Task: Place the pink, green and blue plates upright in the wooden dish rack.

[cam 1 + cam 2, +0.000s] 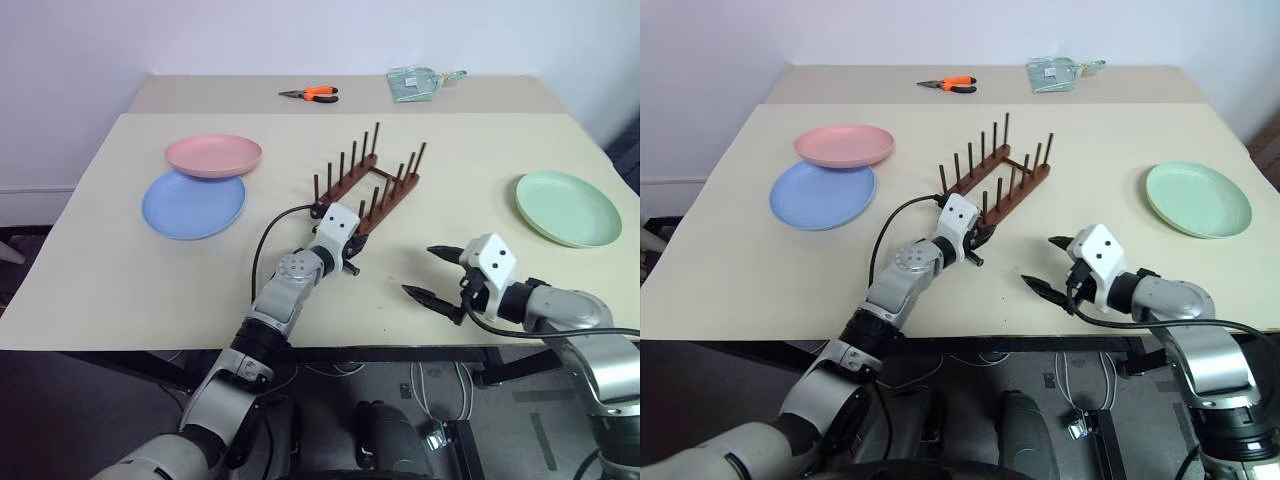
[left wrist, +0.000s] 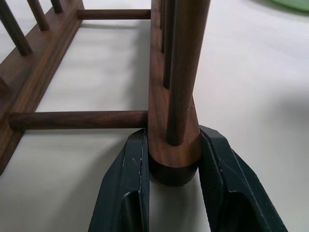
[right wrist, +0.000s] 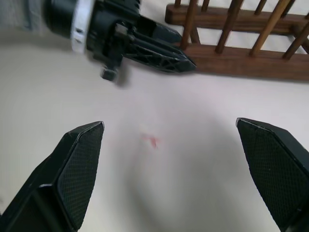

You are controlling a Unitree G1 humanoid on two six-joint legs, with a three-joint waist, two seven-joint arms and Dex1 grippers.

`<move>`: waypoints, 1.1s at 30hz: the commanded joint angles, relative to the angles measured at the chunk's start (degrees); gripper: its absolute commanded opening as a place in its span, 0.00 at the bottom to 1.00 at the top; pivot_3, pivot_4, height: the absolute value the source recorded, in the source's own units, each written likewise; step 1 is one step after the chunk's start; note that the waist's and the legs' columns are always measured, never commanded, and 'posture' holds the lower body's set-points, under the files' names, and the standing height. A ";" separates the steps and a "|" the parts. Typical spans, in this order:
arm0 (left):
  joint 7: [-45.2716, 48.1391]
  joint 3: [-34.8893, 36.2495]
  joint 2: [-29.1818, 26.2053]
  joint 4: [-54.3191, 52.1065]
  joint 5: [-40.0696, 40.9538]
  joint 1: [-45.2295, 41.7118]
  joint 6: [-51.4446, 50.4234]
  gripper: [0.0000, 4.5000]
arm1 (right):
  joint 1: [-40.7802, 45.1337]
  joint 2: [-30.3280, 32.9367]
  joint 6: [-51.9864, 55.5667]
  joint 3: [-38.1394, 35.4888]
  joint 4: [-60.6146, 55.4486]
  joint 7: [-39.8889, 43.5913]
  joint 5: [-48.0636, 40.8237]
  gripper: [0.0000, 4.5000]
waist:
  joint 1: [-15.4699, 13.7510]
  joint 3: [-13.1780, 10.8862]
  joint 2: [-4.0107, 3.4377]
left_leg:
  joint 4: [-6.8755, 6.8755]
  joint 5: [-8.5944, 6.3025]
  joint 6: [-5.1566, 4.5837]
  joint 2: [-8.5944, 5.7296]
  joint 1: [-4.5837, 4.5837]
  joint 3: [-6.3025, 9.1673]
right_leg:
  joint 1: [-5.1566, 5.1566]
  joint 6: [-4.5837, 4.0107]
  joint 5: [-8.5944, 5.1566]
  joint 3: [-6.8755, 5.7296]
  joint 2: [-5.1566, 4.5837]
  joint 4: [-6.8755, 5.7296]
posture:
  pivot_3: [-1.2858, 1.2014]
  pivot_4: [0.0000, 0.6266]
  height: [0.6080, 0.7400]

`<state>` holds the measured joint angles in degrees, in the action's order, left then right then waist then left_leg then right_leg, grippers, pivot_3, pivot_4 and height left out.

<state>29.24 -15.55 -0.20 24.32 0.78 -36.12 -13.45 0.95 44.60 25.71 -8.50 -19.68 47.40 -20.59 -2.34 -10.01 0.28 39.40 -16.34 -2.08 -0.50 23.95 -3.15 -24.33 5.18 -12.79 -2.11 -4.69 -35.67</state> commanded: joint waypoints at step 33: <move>16.28 -9.56 -11.55 -15.50 -6.68 3.22 -8.24 0.22 | 8.57 0.74 -8.09 5.06 21.47 -7.02 17.79 0.01 | 1.42 0.02 -0.02 | 0.47 -0.07 -0.12 0.04 0.07 0.02 | 0.02 0.05 0.00 0.13 0.02 -0.30 | 0.52 0.24 1.00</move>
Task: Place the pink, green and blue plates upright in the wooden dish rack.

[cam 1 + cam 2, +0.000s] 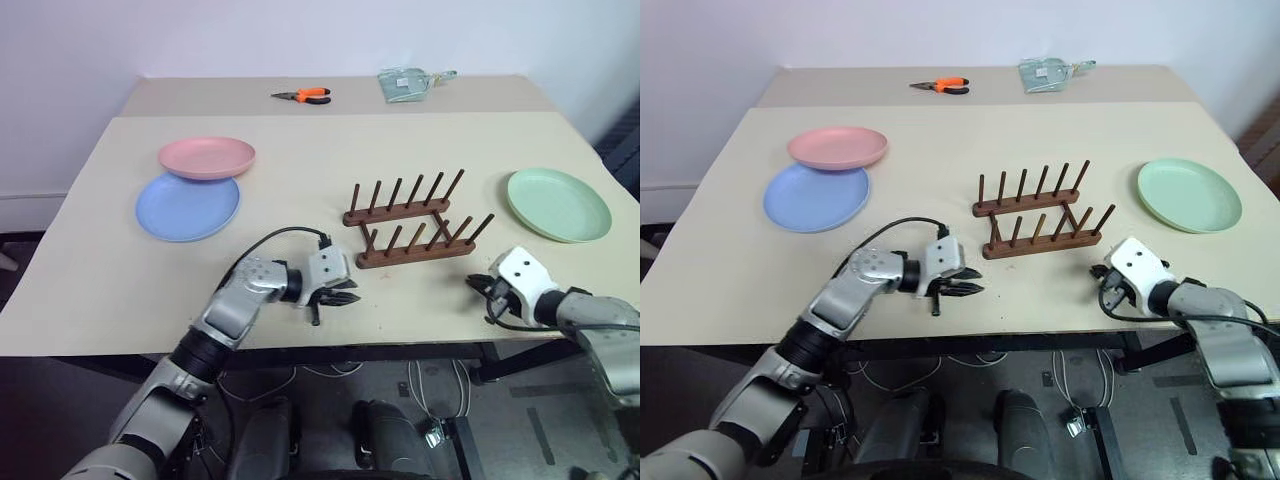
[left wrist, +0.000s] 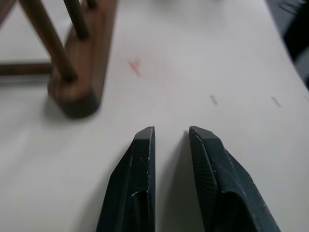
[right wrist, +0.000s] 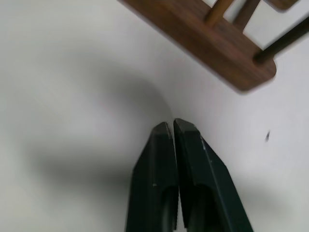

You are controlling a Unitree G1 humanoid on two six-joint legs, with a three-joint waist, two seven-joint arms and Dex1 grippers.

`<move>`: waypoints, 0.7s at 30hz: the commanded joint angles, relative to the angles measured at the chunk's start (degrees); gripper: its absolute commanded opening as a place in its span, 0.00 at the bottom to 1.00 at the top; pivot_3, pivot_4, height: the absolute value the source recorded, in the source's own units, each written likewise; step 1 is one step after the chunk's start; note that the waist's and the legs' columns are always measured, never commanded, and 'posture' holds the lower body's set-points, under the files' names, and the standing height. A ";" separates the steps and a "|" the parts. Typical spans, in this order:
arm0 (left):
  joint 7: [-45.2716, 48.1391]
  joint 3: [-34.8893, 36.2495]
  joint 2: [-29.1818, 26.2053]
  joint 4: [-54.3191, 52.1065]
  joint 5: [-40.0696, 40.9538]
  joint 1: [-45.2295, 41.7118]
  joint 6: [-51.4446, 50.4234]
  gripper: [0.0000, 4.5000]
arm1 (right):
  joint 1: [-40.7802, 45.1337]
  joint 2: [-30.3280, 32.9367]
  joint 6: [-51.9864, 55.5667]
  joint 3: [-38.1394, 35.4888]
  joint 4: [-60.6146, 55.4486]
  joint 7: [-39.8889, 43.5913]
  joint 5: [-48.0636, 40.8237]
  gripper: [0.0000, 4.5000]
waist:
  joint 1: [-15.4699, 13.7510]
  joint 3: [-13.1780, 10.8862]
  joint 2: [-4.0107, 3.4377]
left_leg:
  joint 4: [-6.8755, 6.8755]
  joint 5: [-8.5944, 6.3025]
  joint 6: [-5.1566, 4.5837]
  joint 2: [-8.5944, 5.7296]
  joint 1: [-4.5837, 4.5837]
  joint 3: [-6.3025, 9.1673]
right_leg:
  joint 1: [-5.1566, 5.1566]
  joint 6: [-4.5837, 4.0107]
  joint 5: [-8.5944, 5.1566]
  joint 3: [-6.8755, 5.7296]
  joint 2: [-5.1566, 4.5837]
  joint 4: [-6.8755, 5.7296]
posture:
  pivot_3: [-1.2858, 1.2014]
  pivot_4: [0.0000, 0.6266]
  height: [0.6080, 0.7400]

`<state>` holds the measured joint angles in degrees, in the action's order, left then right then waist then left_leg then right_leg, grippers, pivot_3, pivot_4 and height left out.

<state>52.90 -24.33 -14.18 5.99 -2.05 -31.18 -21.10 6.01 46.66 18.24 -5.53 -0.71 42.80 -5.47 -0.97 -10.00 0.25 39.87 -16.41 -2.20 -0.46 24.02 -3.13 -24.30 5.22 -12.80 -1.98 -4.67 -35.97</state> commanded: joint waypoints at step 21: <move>-9.64 17.40 -0.05 -6.02 13.50 -0.17 -8.67 0.62 | 14.67 -2.19 -3.72 3.37 4.17 6.99 -2.45 0.51 | 0.82 -0.04 -0.06 | -0.03 -0.01 0.00 0.14 0.07 -0.06 | -0.18 0.14 -0.04 0.06 -0.02 -0.12 | 0.52 0.24 1.00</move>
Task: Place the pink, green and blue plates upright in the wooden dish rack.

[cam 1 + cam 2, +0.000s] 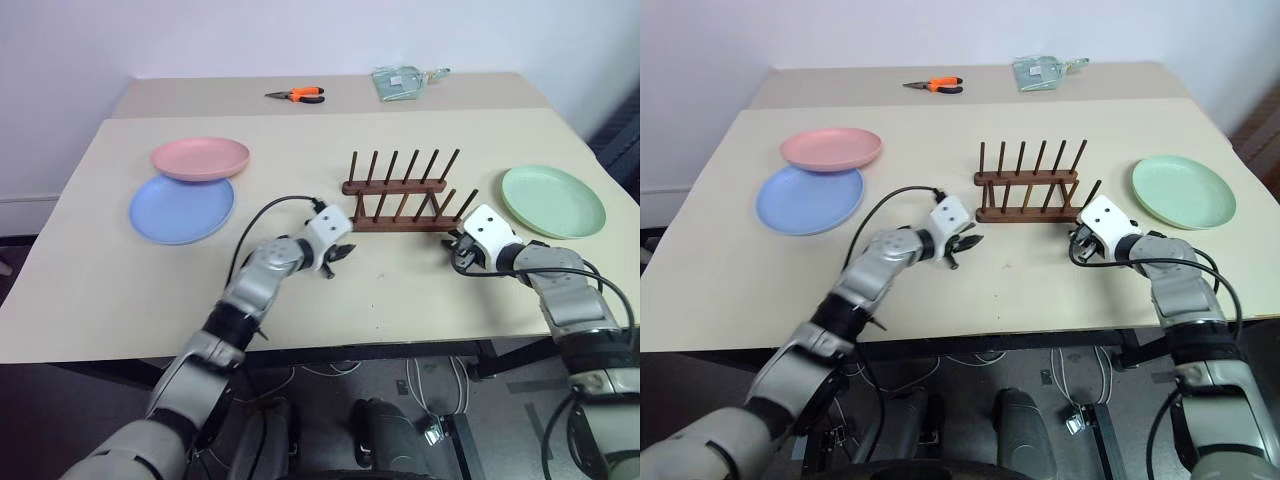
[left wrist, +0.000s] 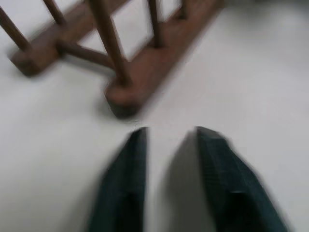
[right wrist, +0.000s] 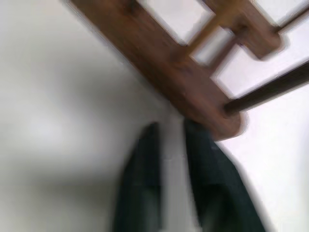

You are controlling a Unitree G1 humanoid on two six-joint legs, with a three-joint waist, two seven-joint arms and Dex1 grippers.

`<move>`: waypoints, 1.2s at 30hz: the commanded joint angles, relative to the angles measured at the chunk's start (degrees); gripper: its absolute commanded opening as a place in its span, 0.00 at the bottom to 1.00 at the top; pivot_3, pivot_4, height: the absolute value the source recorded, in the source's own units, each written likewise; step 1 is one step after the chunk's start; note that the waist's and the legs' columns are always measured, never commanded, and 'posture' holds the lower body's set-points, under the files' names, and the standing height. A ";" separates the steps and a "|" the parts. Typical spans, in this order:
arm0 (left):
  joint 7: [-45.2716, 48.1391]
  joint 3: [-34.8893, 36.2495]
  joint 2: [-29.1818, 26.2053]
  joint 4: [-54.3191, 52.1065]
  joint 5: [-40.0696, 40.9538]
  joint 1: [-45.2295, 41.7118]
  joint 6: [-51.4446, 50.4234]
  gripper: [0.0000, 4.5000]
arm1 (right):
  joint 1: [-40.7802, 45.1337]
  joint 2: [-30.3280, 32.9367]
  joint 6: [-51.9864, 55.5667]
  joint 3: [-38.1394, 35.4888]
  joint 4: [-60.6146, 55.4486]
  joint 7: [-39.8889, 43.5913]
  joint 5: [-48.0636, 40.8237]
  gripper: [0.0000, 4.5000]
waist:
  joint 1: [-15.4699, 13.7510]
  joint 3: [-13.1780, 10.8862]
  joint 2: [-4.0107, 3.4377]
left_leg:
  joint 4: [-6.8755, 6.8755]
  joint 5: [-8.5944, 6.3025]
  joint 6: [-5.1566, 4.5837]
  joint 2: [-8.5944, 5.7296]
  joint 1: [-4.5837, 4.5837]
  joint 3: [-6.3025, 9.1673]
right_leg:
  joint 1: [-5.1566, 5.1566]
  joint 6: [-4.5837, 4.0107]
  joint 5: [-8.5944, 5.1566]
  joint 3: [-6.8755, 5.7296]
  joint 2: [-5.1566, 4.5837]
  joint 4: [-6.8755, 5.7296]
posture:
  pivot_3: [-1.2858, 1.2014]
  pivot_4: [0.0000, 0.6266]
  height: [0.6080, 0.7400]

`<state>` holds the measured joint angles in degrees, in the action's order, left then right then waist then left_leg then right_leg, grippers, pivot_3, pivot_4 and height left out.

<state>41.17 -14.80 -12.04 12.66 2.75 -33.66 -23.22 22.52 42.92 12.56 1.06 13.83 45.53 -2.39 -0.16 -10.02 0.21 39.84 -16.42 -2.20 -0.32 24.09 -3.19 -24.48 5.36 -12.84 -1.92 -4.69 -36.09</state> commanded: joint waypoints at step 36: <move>-50.02 55.09 -9.00 44.06 23.18 -35.87 -4.55 0.15 | -13.14 -0.51 5.58 -3.30 -30.91 3.76 -10.66 0.96 | -0.65 -0.11 0.27 | 0.13 0.22 0.44 -0.21 0.11 0.08 | 0.02 0.14 0.08 -0.24 -0.05 0.00 | 0.52 0.24 1.00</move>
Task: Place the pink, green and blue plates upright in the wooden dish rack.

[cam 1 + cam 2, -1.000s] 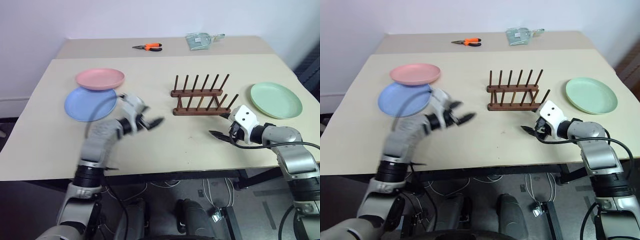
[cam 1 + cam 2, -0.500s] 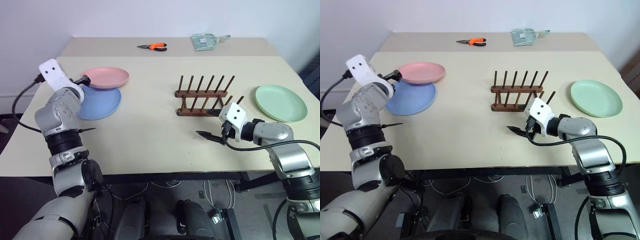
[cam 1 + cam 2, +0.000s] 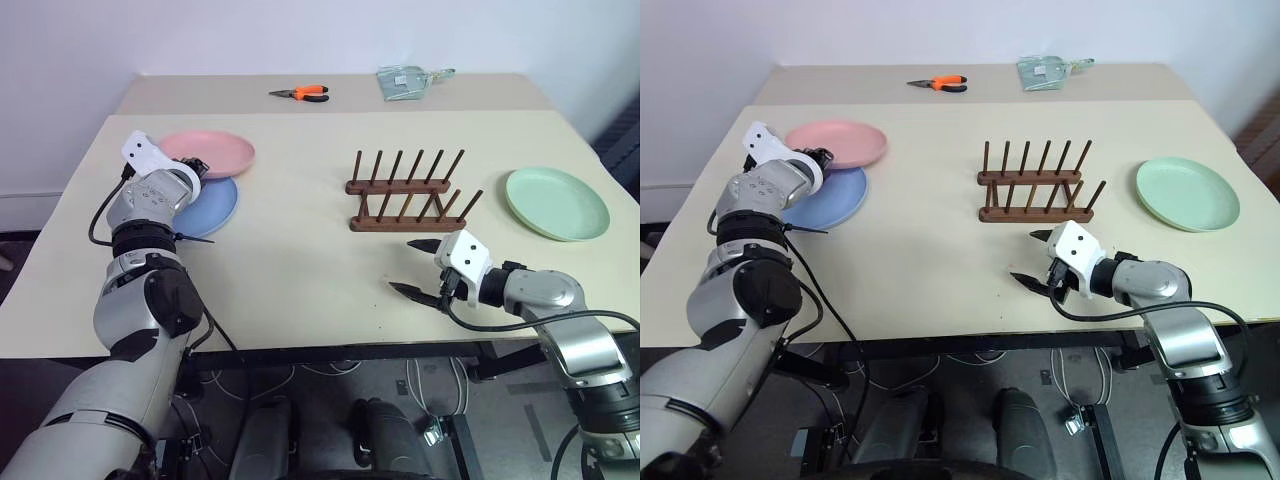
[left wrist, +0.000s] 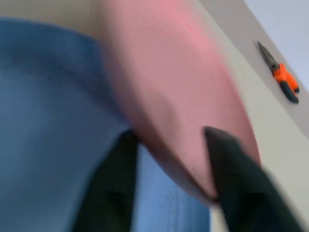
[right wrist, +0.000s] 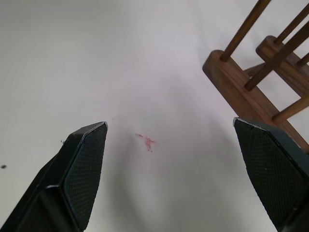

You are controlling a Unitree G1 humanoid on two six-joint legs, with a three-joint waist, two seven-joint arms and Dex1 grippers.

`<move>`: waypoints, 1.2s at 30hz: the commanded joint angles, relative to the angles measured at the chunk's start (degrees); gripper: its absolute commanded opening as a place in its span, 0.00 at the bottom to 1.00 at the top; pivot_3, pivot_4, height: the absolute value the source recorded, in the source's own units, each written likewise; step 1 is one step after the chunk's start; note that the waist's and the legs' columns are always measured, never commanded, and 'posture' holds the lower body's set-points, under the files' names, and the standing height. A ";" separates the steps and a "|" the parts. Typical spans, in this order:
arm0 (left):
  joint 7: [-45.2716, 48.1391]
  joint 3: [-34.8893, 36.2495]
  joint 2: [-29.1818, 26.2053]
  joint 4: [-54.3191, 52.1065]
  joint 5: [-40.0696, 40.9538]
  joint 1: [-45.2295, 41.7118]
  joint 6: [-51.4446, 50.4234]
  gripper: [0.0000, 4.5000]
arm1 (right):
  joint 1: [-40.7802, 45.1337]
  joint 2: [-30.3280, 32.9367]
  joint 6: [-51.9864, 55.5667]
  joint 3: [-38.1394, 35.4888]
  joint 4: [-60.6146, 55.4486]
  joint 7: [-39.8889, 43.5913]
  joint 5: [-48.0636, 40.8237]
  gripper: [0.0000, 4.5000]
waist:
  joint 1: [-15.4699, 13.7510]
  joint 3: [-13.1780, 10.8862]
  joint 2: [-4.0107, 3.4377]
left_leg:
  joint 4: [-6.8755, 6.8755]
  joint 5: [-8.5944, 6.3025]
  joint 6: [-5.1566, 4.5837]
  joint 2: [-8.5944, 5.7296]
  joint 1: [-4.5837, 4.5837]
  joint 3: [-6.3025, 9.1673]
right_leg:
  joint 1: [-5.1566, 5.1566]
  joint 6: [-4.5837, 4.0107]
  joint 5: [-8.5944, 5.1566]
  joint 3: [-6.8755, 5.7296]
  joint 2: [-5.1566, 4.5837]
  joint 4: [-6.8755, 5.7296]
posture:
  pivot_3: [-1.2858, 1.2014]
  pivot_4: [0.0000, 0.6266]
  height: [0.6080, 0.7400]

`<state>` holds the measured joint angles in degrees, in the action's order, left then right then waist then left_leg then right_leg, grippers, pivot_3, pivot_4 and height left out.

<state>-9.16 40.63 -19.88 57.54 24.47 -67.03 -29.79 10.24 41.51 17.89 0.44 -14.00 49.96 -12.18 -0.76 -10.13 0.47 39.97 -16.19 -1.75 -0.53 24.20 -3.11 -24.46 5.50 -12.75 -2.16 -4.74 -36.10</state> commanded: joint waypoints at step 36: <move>3.41 -22.15 21.06 -64.07 15.63 7.53 -30.05 0.25 | 32.14 -0.11 -28.31 13.68 17.85 -31.70 49.01 0.00 | -0.07 -0.05 0.05 | 0.00 0.07 0.08 0.00 0.10 -0.04 | -0.10 0.04 0.01 0.15 0.09 0.05 | 0.52 0.24 1.00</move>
<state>-5.76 18.06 0.31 -3.40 37.98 -58.72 -61.65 41.97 41.15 -11.45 17.53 4.83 20.52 35.89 -0.82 -10.17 0.52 39.98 -16.12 -1.67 -0.53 24.32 -3.14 -24.56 5.54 -12.74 -2.00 -4.65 -36.04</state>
